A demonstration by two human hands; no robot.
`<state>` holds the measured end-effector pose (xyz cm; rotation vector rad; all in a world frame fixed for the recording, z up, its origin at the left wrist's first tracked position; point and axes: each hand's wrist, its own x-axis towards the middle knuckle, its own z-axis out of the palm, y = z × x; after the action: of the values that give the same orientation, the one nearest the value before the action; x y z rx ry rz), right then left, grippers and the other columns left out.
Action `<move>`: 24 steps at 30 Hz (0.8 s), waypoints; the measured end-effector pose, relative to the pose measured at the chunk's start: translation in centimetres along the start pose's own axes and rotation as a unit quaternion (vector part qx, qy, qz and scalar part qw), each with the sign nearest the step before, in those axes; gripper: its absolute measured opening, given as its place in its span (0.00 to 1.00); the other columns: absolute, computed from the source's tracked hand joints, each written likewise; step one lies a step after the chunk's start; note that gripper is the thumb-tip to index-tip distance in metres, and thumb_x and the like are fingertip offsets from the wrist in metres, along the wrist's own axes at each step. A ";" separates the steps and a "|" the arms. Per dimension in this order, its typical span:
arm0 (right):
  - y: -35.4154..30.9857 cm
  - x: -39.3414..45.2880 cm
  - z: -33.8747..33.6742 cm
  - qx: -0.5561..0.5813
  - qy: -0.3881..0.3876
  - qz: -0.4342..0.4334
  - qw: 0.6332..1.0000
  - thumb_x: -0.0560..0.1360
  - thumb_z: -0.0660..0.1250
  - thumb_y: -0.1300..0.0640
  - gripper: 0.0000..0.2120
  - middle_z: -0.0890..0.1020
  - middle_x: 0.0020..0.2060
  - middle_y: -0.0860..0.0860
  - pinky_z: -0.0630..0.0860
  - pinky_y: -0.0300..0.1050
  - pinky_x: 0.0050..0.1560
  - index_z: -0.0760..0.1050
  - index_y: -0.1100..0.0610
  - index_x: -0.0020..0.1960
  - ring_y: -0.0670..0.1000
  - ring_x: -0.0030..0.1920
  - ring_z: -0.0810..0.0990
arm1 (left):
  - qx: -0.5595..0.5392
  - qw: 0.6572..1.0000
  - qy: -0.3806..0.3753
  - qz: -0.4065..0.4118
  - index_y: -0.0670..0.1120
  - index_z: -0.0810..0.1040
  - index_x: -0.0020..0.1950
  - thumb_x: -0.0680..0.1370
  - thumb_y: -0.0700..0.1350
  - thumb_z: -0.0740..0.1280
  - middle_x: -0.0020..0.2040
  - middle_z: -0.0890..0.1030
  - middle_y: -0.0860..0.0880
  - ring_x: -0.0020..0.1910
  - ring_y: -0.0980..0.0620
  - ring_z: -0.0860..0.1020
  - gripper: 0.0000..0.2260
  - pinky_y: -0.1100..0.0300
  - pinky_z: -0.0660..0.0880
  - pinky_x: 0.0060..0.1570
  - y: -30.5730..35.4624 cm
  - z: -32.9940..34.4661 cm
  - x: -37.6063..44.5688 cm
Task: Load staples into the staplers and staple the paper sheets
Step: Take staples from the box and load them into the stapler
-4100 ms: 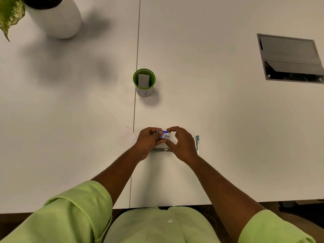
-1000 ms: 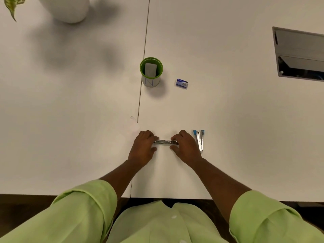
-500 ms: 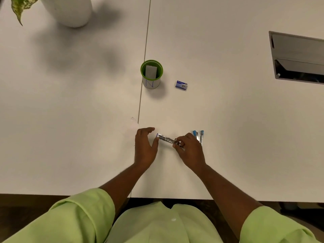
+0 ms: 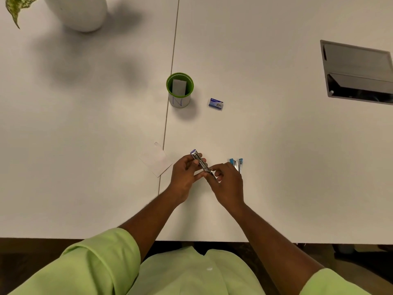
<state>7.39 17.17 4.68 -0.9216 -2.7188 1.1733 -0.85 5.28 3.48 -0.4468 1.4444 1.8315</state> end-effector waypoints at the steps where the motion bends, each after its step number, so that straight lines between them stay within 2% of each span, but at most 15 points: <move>1: 0.0 0.0 -0.1 0.017 -0.005 0.003 1.000 0.73 0.77 0.55 0.08 0.79 0.40 0.47 0.73 0.36 0.38 0.82 0.51 0.50 0.44 0.38 0.78 | 0.002 1.000 -0.001 -0.003 0.41 0.79 0.64 0.84 0.37 0.61 0.58 0.84 0.41 0.59 0.42 0.83 0.11 0.47 0.81 0.57 0.0 -0.1 0.1; 3: 0.0 0.0 -0.2 0.060 -0.008 0.007 0.998 0.74 0.71 0.65 0.11 0.79 0.42 0.47 0.75 0.37 0.41 0.82 0.53 0.53 0.44 0.40 0.78 | 0.000 1.000 0.002 -0.010 0.40 0.79 0.64 0.84 0.36 0.61 0.58 0.84 0.40 0.59 0.41 0.83 0.11 0.46 0.81 0.58 0.0 -0.2 0.3; 5: -0.2 0.1 -0.4 0.089 0.002 0.019 0.996 0.76 0.65 0.69 0.15 0.79 0.44 0.47 0.75 0.39 0.43 0.82 0.54 0.55 0.44 0.44 0.79 | -0.005 1.000 0.006 -0.015 0.40 0.79 0.64 0.84 0.36 0.61 0.58 0.84 0.40 0.58 0.41 0.83 0.11 0.47 0.81 0.57 0.0 -0.2 0.4; 9: -1.3 0.5 -1.3 0.106 0.058 0.005 0.993 0.81 0.60 0.67 0.16 0.81 0.47 0.51 0.80 0.47 0.45 0.79 0.56 0.63 0.49 0.47 0.82 | -0.001 1.000 0.009 -0.016 0.43 0.80 0.60 0.84 0.36 0.60 0.56 0.85 0.41 0.56 0.43 0.84 0.10 0.50 0.83 0.53 -0.1 0.0 0.3; 13: -3.6 0.7 -2.0 0.082 0.069 -0.024 0.994 0.81 0.63 0.63 0.19 0.84 0.52 0.44 0.79 0.38 0.50 0.73 0.52 0.70 0.43 0.51 0.83 | 0.000 1.000 0.012 -0.020 0.41 0.79 0.62 0.84 0.37 0.60 0.55 0.85 0.42 0.55 0.45 0.85 0.11 0.51 0.83 0.53 0.0 0.5 0.2; 15: -4.7 0.6 -1.8 0.056 0.067 -0.032 0.996 0.81 0.66 0.59 0.16 0.85 0.54 0.41 0.78 0.38 0.53 0.75 0.49 0.67 0.41 0.54 0.82 | 0.001 1.000 0.011 -0.021 0.40 0.79 0.63 0.84 0.37 0.61 0.55 0.85 0.43 0.55 0.46 0.85 0.10 0.52 0.83 0.51 0.0 0.7 0.2; 17: -5.2 0.4 -1.3 0.018 0.063 -0.047 0.997 0.80 0.66 0.58 0.12 0.85 0.53 0.43 0.77 0.39 0.54 0.79 0.50 0.62 0.44 0.53 0.82 | 0.007 1.000 0.007 -0.019 0.41 0.79 0.62 0.84 0.38 0.62 0.55 0.85 0.43 0.54 0.47 0.85 0.10 0.56 0.83 0.47 0.1 0.7 0.1; 20: -5.2 0.2 -0.3 -0.020 0.039 -0.061 0.997 0.80 0.66 0.61 0.11 0.84 0.56 0.47 0.75 0.39 0.54 0.82 0.53 0.60 0.49 0.53 0.82 | 0.006 1.000 0.003 -0.018 0.40 0.80 0.61 0.84 0.38 0.63 0.54 0.85 0.43 0.53 0.49 0.85 0.09 0.60 0.81 0.44 0.1 0.8 -0.1; 22: -4.9 0.3 0.1 -0.046 0.041 -0.069 0.996 0.79 0.67 0.61 0.10 0.80 0.58 0.48 0.78 0.41 0.49 0.82 0.55 0.59 0.49 0.50 0.81 | 0.009 1.000 0.008 -0.020 0.40 0.79 0.61 0.84 0.38 0.62 0.55 0.85 0.43 0.53 0.49 0.85 0.09 0.59 0.81 0.44 0.1 0.8 -0.1; 24: -4.7 0.3 0.3 -0.079 0.048 -0.073 0.993 0.79 0.68 0.60 0.11 0.79 0.55 0.49 0.81 0.47 0.42 0.82 0.54 0.60 0.50 0.45 0.81 | 0.011 1.000 0.009 -0.020 0.40 0.79 0.62 0.84 0.38 0.62 0.56 0.85 0.43 0.53 0.48 0.84 0.10 0.59 0.81 0.44 0.1 0.7 -0.1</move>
<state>4.74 14.62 7.57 -0.7580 -2.7767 0.8764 -0.68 5.94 3.83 -0.4792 1.4559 1.7819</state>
